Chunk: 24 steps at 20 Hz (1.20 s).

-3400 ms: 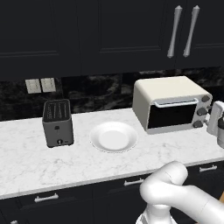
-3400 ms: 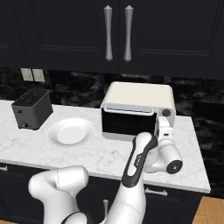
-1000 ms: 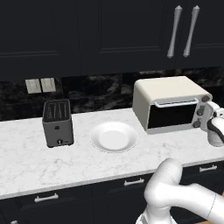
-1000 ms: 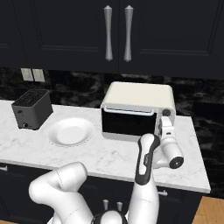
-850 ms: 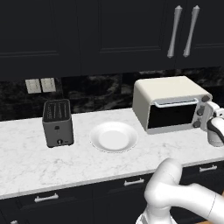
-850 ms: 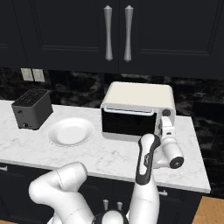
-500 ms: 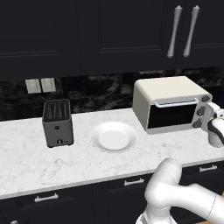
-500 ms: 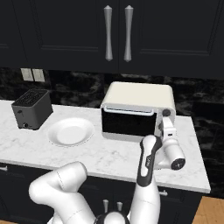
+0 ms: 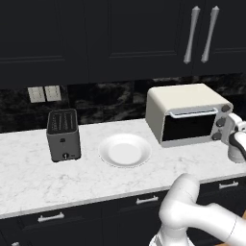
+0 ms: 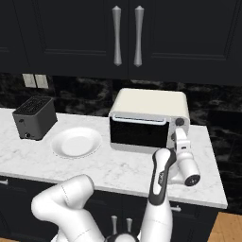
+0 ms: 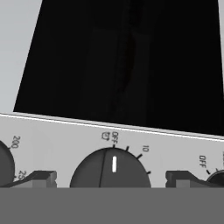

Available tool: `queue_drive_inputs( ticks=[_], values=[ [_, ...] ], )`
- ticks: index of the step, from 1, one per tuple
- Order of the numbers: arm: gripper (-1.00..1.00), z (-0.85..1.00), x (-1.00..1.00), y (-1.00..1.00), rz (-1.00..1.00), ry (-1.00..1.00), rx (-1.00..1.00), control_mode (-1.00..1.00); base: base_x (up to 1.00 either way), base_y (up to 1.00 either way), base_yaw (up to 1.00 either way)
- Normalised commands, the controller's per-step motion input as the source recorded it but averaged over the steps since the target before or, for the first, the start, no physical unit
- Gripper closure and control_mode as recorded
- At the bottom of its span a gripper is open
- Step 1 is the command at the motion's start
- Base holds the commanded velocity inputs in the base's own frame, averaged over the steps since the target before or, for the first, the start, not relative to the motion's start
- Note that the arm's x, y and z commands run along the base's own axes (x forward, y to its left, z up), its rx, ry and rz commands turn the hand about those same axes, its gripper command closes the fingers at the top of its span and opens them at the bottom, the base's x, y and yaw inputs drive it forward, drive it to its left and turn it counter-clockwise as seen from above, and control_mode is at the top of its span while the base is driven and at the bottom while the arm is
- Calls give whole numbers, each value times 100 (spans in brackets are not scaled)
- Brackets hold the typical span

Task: Pick up the kebab skewer and baguette bread, and place them inside the toaster oven. Close the toaster oven door and start by setting the timer.

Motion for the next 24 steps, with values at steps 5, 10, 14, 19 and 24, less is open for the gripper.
queue_drive_inputs(
  ticks=[5, 10, 14, 19, 24],
  values=[
    [100, 2, -1, 0, 0, -6, -1, -100, 0, 0, 0],
    [100, 5, 0, 3, 0, -1, -2, -100, 0, 0, 0],
    [100, 17, 0, 4, 0, 0, -4, -100, 0, 0, 0],
    [100, 29, 0, 10, 0, 1, -1, -100, 0, 0, 0],
    [100, 22, 0, 12, 0, 2, 0, -100, 0, 0, 0]
  ],
)
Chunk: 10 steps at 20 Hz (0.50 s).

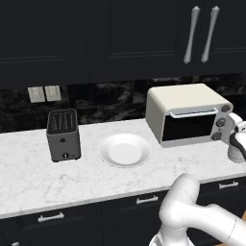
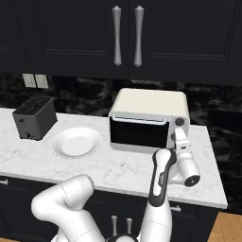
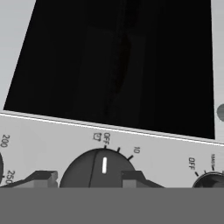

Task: Pick up the kebab skewer and baguette bread, and place them inside the toaster oven. Close the toaster oven door and start by setting the timer.

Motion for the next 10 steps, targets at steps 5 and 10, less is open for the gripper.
queue_drive_inputs(
  ticks=[5, 10],
  values=[
    [100, 21, 0, 4, 0, 4, -3, -100, 0, 0, 0],
    [100, 19, -3, 0, 0, 9, -5, -100, 0, 0, 0]
  ],
)
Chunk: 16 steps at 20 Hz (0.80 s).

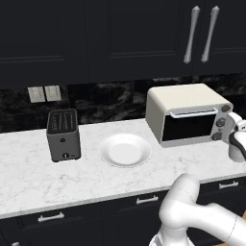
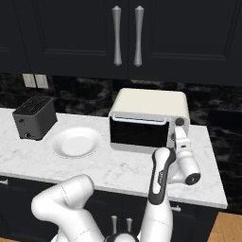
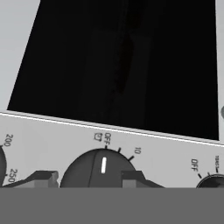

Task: Pick up the kebab skewer and baguette bread, and place them inside the toaster oven. Close the toaster oven door and start by setting the timer.

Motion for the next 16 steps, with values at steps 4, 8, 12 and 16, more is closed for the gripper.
queue_drive_inputs(
  ticks=[4, 8, 12, 16],
  values=[
    [100, 19, -4, 0, 0, 12, -5, -100, 0, 0, 0],
    [100, 21, 0, 0, 0, 8, -2, -100, 0, 0, 0],
    [100, 15, 0, 0, 0, 8, 0, -100, 0, 0, 0],
    [100, 19, 0, 1, 0, 5, 0, -100, 0, 0, 0]
  ],
)
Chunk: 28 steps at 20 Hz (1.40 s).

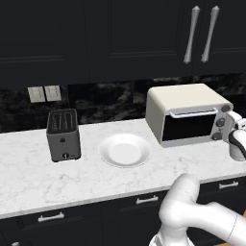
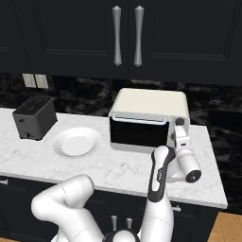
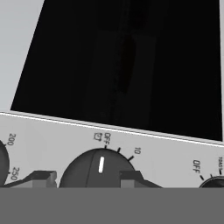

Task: Pick up the kebab skewer and baguette bread, and place them inside the toaster oven. Close the toaster oven door and start by setting the timer.

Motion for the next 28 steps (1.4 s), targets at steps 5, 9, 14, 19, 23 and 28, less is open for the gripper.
queue_drive_inputs(
  ticks=[5, 9, 14, 19, 23, 28],
  values=[
    [100, 24, 0, 0, 0, 8, -1, -100, 0, 0, 0],
    [100, 27, 0, 0, 0, 12, -2, -100, 0, 0, 0],
    [100, 29, 0, 5, 0, 11, 0, -100, 0, 0, 0],
    [100, 20, 1, 19, 0, 2, 0, -100, 0, 0, 0],
    [100, 2, 14, 37, 0, 0, 0, -100, 0, 0, 0],
    [100, 17, 20, 41, 0, 0, 5, -100, 0, 0, 0]
  ],
)
